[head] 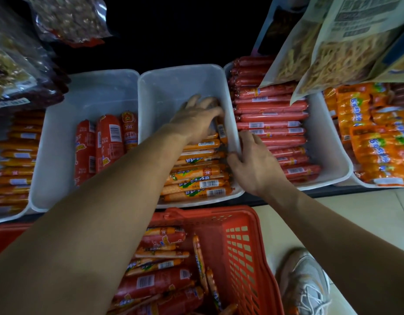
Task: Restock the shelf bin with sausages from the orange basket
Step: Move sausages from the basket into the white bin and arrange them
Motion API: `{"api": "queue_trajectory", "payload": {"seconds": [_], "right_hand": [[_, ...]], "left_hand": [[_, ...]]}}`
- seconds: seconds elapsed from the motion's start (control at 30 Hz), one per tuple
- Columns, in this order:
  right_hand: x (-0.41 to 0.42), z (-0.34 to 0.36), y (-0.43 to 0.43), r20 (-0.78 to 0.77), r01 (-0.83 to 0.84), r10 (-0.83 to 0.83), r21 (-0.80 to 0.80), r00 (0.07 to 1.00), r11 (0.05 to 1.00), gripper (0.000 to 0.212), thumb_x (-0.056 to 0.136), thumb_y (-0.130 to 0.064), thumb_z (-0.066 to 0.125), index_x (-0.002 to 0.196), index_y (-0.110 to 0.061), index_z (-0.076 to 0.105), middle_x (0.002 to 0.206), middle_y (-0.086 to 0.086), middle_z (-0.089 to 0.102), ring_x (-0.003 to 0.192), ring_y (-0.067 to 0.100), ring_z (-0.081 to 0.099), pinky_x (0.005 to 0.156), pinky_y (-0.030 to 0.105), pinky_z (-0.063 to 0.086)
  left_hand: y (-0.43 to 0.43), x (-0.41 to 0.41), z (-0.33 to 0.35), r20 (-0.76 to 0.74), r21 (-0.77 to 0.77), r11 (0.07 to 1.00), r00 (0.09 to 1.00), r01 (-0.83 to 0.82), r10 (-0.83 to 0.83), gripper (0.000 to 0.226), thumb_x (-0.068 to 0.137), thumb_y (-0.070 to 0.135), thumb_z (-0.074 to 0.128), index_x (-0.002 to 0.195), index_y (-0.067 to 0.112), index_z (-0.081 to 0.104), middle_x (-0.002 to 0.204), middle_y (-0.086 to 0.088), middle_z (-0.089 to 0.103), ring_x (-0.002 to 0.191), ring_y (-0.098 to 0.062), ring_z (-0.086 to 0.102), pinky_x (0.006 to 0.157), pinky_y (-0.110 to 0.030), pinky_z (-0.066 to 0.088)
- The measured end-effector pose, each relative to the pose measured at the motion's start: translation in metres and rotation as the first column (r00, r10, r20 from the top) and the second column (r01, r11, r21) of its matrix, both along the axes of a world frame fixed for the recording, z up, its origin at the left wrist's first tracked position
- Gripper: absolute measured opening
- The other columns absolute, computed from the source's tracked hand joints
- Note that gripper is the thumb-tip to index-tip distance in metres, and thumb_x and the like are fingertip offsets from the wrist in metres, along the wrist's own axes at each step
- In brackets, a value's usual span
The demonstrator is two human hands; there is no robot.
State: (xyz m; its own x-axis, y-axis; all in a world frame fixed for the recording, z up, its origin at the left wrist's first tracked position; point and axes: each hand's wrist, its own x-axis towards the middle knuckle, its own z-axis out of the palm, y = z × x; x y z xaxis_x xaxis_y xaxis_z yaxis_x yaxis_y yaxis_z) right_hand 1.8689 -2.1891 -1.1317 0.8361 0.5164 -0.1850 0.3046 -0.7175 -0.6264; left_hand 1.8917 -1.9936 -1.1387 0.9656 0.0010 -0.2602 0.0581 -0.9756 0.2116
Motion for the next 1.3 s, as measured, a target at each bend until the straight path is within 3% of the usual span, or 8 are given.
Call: {"api": "queue_trajectory", "payload": {"seconds": [0.17, 0.37, 0.47, 0.6, 0.67, 0.87, 1.07, 1.3], "right_hand": [[0.0, 0.001, 0.0, -0.011, -0.003, 0.003, -0.002, 1.0, 1.0, 0.04, 0.093, -0.034, 0.053, 0.127, -0.018, 0.043, 0.116, 0.002, 0.05, 0.099, 0.025, 0.054, 0.082, 0.041, 0.045], [0.001, 0.0, 0.001, -0.026, 0.003, -0.004, -0.015, 1.0, 1.0, 0.042, 0.093, -0.035, 0.055, 0.129, -0.017, 0.043, 0.122, 0.006, 0.052, 0.101, 0.028, 0.055, 0.078, 0.038, 0.043], [0.0, 0.001, 0.002, -0.024, 0.009, -0.01, -0.017, 1.0, 1.0, 0.042, 0.093, -0.035, 0.055, 0.129, -0.017, 0.043, 0.122, 0.006, 0.052, 0.102, 0.028, 0.056, 0.08, 0.04, 0.046], [-0.001, 0.003, 0.002, -0.031, 0.013, -0.013, -0.028, 0.999, 1.0, 0.039, 0.094, -0.034, 0.053, 0.128, -0.017, 0.043, 0.121, 0.007, 0.053, 0.103, 0.03, 0.056, 0.086, 0.046, 0.05], [-0.001, 0.004, 0.002, -0.033, 0.009, -0.01, -0.037, 0.999, 0.999, 0.04, 0.094, -0.034, 0.053, 0.128, -0.017, 0.043, 0.122, 0.007, 0.053, 0.102, 0.03, 0.056, 0.087, 0.047, 0.05], [0.001, 0.001, 0.003, -0.044, 0.007, -0.009, -0.051, 0.999, 0.999, 0.039, 0.093, -0.037, 0.053, 0.125, -0.018, 0.042, 0.112, 0.003, 0.049, 0.097, 0.029, 0.055, 0.08, 0.043, 0.047], [0.001, 0.0, 0.003, -0.048, 0.013, -0.015, -0.047, 0.999, 0.999, 0.033, 0.094, -0.036, 0.052, 0.12, -0.019, 0.042, 0.111, 0.004, 0.05, 0.095, 0.029, 0.056, 0.081, 0.045, 0.049], [0.001, 0.0, 0.002, -0.03, -0.003, 0.002, -0.047, 1.0, 0.999, 0.031, 0.093, -0.036, 0.049, 0.118, -0.018, 0.042, 0.111, 0.004, 0.05, 0.092, 0.027, 0.054, 0.076, 0.042, 0.046]], "left_hand": [[0.006, -0.001, -0.003, 0.052, 0.137, 0.983, 0.99, 0.126, -0.134, 0.046, 0.094, 0.047, 0.057, 0.137, 0.033, 0.047, 0.138, 0.003, 0.053, 0.129, -0.025, 0.04, 0.105, -0.041, 0.033], [0.04, -0.033, -0.009, -0.009, 0.056, 0.991, 0.993, -0.12, 0.12, 0.033, 0.097, 0.051, 0.049, 0.119, 0.029, 0.062, 0.117, -0.003, 0.06, 0.108, -0.026, 0.056, 0.088, -0.039, 0.047], [0.035, -0.046, -0.004, -0.184, -0.073, 0.987, 0.975, -0.14, 0.125, 0.071, 0.088, 0.073, 0.044, 0.147, 0.034, 0.039, 0.148, -0.002, 0.042, 0.134, -0.026, 0.042, 0.106, -0.043, 0.039], [0.017, -0.074, -0.006, -0.405, -0.17, 0.981, 0.914, -0.095, 0.018, 0.125, 0.051, 0.098, 0.046, 0.154, 0.046, -0.004, 0.164, 0.013, -0.016, 0.151, -0.018, -0.013, 0.122, -0.048, 0.004], [0.017, -0.078, -0.008, -0.398, -0.149, 0.988, 0.917, -0.044, -0.019, 0.127, 0.052, 0.093, 0.058, 0.154, 0.048, -0.004, 0.163, 0.014, -0.02, 0.15, -0.016, -0.018, 0.122, -0.047, 0.0], [0.029, -0.048, 0.005, -0.162, -0.08, 0.995, 0.986, -0.054, 0.04, 0.098, 0.067, 0.073, 0.071, 0.151, 0.039, 0.033, 0.159, 0.005, 0.032, 0.144, -0.025, 0.033, 0.114, -0.041, 0.031], [0.002, -0.088, -0.006, -0.275, 0.025, 0.999, 0.961, -0.023, 0.029, 0.123, 0.067, 0.087, 0.056, 0.155, 0.036, -0.013, 0.16, 0.006, -0.031, 0.148, -0.023, -0.026, 0.119, -0.051, -0.005], [0.027, -0.049, -0.003, -0.141, 0.172, 0.983, 0.989, 0.057, -0.033, 0.109, 0.077, 0.082, 0.049, 0.157, 0.033, -0.007, 0.166, 0.002, -0.013, 0.152, -0.024, -0.009, 0.121, -0.052, 0.004]]}}
